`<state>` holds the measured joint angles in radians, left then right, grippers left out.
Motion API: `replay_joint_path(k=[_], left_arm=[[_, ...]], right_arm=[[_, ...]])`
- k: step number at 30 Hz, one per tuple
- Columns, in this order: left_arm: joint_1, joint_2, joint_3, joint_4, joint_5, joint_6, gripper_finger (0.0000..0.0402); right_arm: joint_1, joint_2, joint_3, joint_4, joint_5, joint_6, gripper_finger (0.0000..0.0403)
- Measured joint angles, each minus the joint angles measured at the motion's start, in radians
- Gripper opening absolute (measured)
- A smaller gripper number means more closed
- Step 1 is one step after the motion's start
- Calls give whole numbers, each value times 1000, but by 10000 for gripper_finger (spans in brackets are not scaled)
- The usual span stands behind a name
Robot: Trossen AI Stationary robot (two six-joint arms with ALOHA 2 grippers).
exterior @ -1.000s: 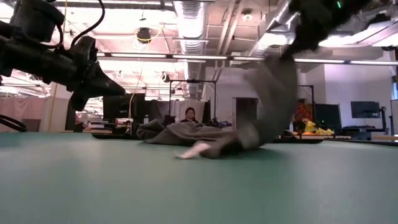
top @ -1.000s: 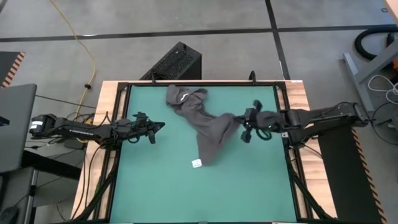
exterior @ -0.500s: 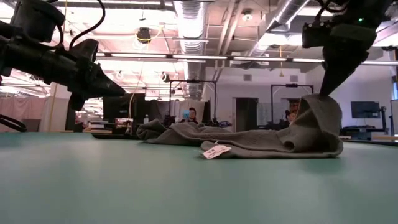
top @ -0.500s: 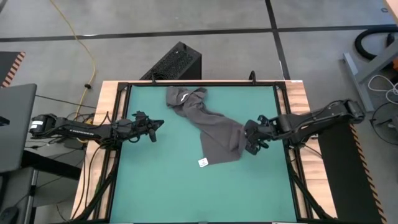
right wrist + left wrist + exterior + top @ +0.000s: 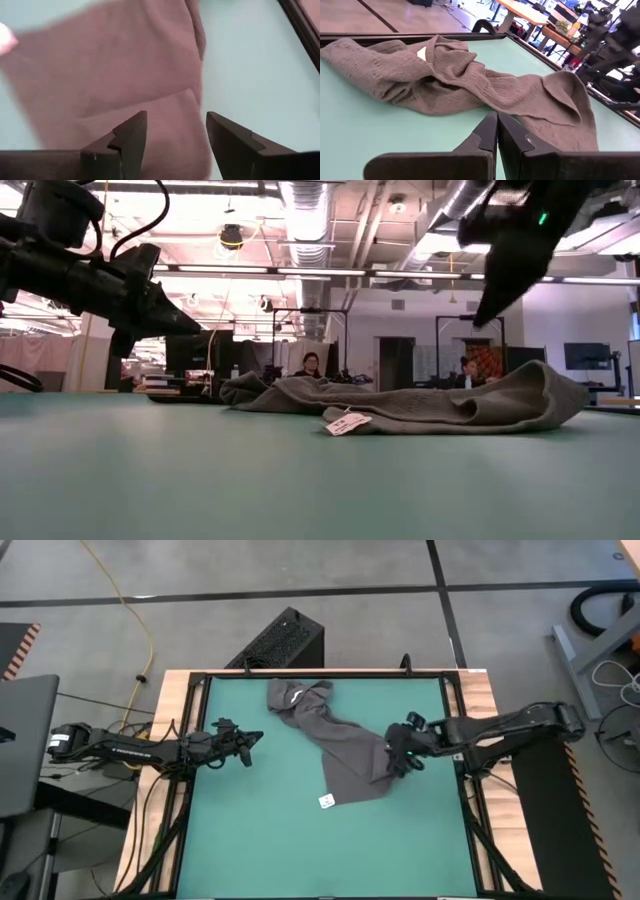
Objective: Roll towel into tight, uniform cylinder
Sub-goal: Fold the gray towel
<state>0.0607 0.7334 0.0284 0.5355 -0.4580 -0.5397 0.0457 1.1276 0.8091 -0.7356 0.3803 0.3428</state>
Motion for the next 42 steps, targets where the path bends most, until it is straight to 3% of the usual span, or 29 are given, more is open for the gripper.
replay_joint_path(k=[8, 14, 17, 20, 26, 32, 37, 39, 42], left_arm=[[0, 0, 0, -2, 36, -17, 0], [0, 0, 0, -29, 40, -22, 0], [0, 0, 0, -41, 39, -22, 0], [0, 0, 0, -54, 31, -22, 0], [0, 0, 0, -54, 29, 4, 0], [0, 0, 0, -54, 25, 4, 0], [0, 0, 0, -54, 24, 4, 0], [0, 0, 0, -54, 25, 4, 0], [0, 0, 0, -53, 25, 4, 0]], right_arm=[[-199, 176, -47, 117, -86, -178, 233], [-251, 273, -47, 161, -179, -245, 231], [-250, 298, -47, 150, -184, -246, 212], [-241, 300, -47, 140, -190, -246, 162], [-220, 241, -21, 85, -200, -241, 21], [-194, 118, 48, 30, -200, -220, 34], [-180, 5, 72, 50, -208, -220, 22], [-176, -31, 71, 113, -274, -234, 17], [-169, -52, 54, 290, -473, -265, 17]])
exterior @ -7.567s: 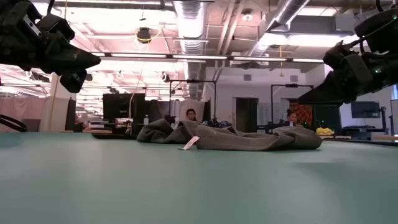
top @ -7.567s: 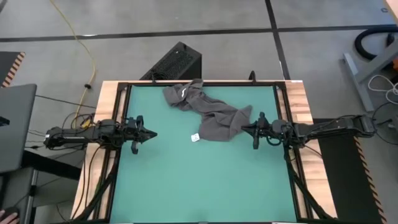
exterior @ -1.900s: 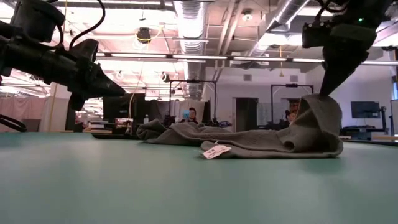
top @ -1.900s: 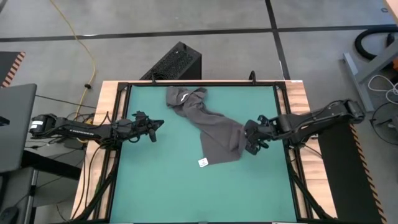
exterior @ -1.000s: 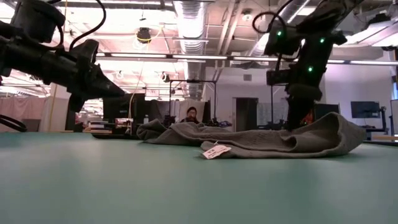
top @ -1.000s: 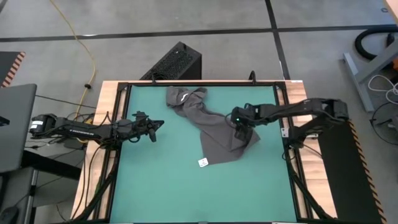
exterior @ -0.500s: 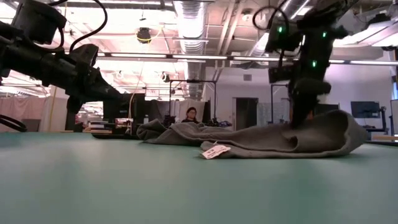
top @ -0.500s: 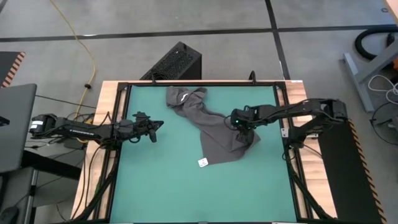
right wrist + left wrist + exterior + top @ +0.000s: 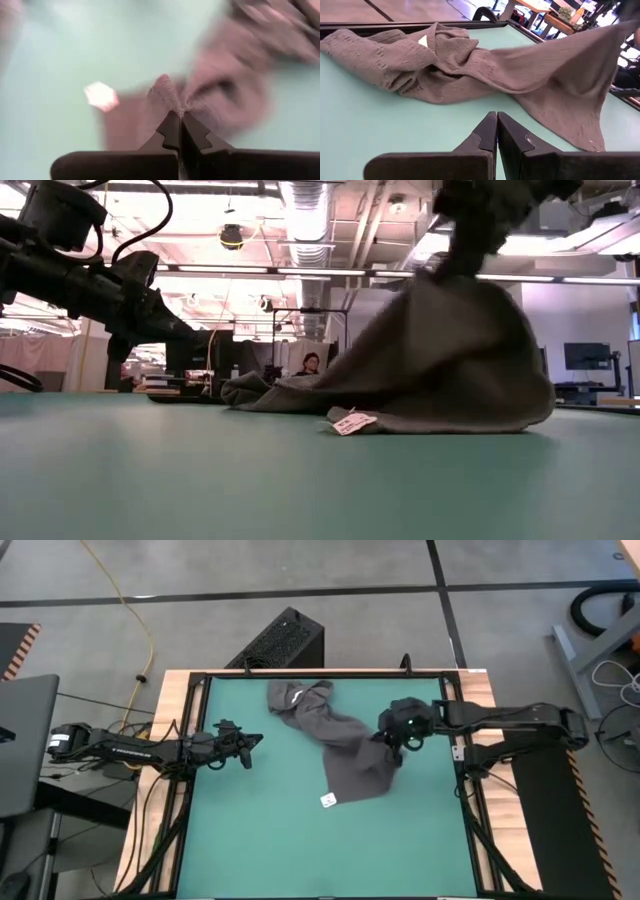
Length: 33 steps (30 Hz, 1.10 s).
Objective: Roll towel into tight, uniform cylinder
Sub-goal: Fold the gray towel
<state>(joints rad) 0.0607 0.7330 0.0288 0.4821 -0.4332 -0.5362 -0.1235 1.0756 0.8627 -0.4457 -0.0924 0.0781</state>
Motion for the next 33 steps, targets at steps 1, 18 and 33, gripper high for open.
replay_joint_path(k=[1, 18, 33], left_arm=[[0, 0, 0, 0, 0, 0, 0], [0, 0, 0, 1, 29, -51, 0], [0, 0, 0, 2, -5, -37, 0]], right_arm=[[7, 4, -8, 79, -69, -7, 17], [232, 223, 123, 622, -937, -141, 21], [-171, 70, 112, -104, 333, 67, 21]])
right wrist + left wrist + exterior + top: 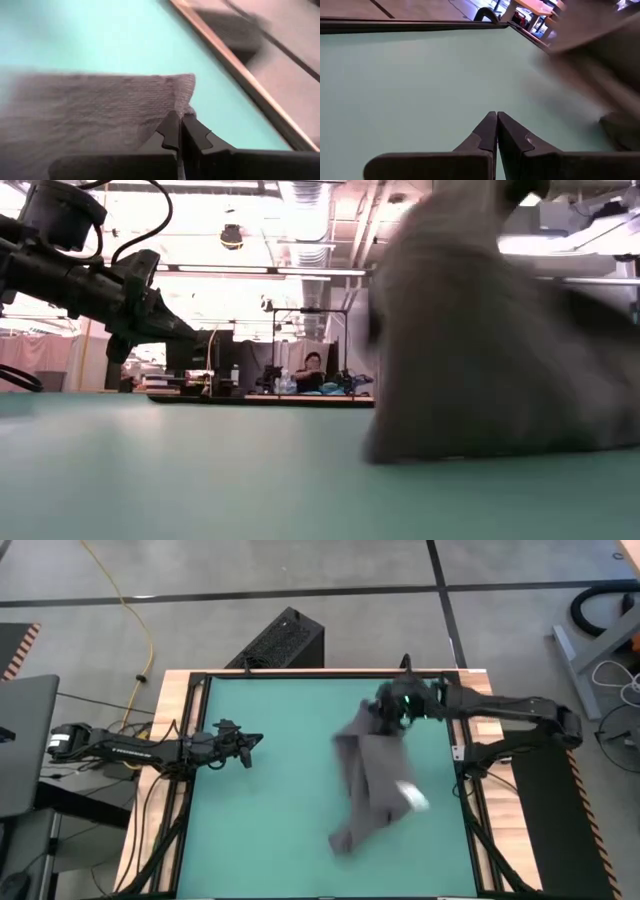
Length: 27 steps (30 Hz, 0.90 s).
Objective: Roll towel into tight, uniform cylinder
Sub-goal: Fold the gray towel
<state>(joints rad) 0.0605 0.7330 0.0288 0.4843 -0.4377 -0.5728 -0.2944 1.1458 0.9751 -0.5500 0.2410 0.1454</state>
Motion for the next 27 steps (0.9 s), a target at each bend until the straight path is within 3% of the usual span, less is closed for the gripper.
replay_joint_path(k=[6, 15, 17, 21, 27], left_arm=[[0, 0, 0, -1, -12, 0, 0], [0, 0, 0, 7, -14, -13, 0], [-6, 11, -1, 80, 10, -39, 0], [-70, 132, 35, 278, 141, 31, 0], [-163, 432, 212, 289, 127, 153, 0]], right_arm=[[-76, 73, -100, 18, -46, 38, 21], [-90, 117, -109, 170, -37, 30, 23], [-102, 116, -109, 202, -37, 30, 24], [-143, 114, -108, 235, -36, 11, 24], [-201, 119, -108, 236, -37, 12, 25]])
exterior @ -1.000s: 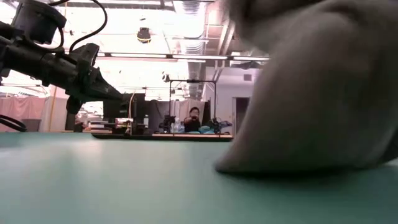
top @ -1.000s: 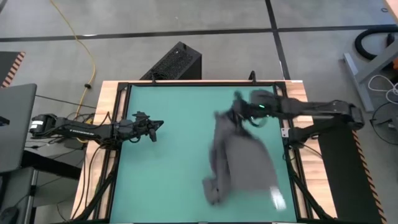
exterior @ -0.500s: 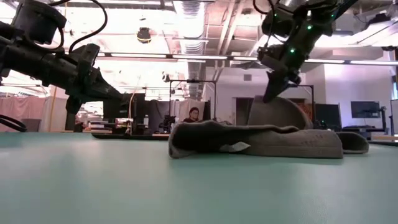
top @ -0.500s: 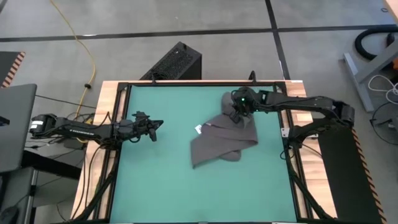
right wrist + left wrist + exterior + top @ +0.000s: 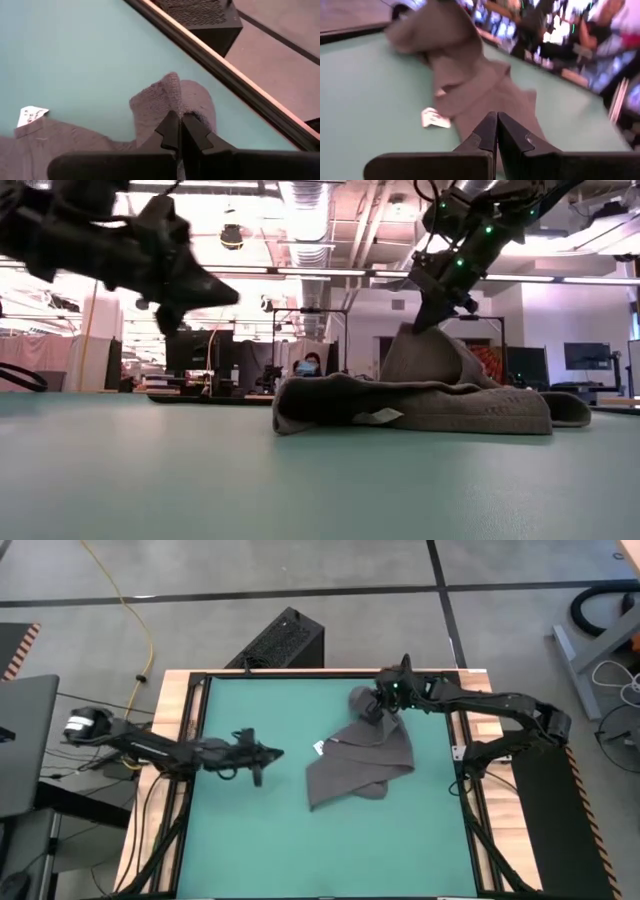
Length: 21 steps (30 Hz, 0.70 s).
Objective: Roll towel into tight, uniform cylinder
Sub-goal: Fold the gray towel
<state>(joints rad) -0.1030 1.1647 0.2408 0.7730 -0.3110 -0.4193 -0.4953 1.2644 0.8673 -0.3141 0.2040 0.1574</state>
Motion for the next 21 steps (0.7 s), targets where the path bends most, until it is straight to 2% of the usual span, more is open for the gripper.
replay_joint_path(k=[5, 8, 10, 14, 17, 21], left_arm=[[-37, 254, 210, -23, 134, 144, 0], [-74, 353, 393, -205, 223, 264, 4], [-106, 404, 536, -452, 194, 347, 11], [-158, 520, 809, -923, -14, 420, 40], [-180, 601, 952, -1100, -90, 423, 72], [-191, 675, 1047, -1168, -59, 418, 125]], right_arm=[[-4, 0, 0, -5, -24, 0, 25], [-3, 0, 0, -23, -26, 0, 25], [-3, 0, 0, -30, -28, 1, 25], [-2, 0, 0, -47, -31, 0, 25], [-2, 0, 0, -49, -36, -1, 25], [-2, 0, 0, -47, -49, -8, 25]])
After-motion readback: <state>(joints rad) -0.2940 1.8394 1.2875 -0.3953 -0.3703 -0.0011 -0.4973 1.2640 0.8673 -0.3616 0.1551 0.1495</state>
